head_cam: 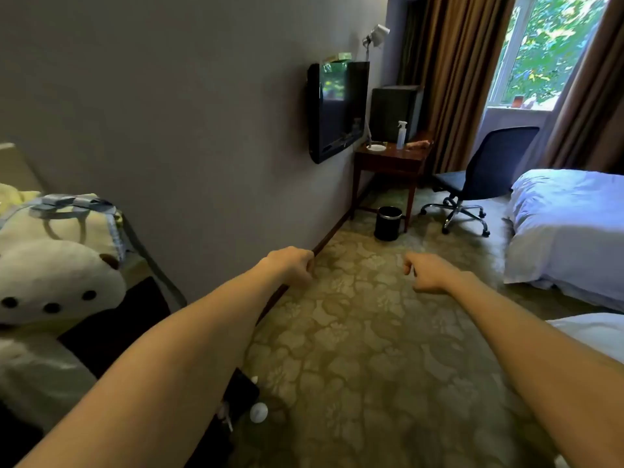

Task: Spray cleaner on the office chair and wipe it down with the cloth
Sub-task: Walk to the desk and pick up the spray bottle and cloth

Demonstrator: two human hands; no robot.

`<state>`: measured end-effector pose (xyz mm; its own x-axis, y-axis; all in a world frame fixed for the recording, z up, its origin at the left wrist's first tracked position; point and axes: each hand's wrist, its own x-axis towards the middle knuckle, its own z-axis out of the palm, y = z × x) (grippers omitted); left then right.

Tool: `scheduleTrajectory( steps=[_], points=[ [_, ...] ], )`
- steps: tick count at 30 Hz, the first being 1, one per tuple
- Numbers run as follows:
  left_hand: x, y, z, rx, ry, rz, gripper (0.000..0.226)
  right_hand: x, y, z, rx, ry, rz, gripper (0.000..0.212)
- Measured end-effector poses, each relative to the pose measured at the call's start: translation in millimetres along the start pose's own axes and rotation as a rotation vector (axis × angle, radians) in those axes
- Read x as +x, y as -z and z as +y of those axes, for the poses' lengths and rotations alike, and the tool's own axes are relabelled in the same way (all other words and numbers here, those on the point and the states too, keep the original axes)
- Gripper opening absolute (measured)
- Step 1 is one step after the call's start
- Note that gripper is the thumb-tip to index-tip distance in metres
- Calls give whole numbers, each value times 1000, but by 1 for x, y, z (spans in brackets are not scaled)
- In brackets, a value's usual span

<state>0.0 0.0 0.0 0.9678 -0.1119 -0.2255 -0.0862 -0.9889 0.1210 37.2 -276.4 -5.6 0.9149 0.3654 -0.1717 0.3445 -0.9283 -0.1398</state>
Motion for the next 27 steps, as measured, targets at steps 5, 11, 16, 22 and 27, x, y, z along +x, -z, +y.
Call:
scheduleTrajectory(
  steps=[5, 11, 16, 22, 27],
  points=[
    [15, 2, -4, 22, 18, -6, 13, 15, 1, 7, 8, -15, 1, 24],
    [58, -11, -2, 40, -21, -19, 11, 51, -13, 22, 37, -31, -13, 27],
    [114, -10, -2, 29, -54, -18, 10, 100, -10, 42, 84, -60, -29, 29],
    [186, 11, -5, 1, -74, -31, 13, 171, 11, 65, 123, -98, -32, 27],
    [253, 41, -20, 11, -96, -38, 13, 242, 34, 76, 127, -125, -46, 29]
  ],
)
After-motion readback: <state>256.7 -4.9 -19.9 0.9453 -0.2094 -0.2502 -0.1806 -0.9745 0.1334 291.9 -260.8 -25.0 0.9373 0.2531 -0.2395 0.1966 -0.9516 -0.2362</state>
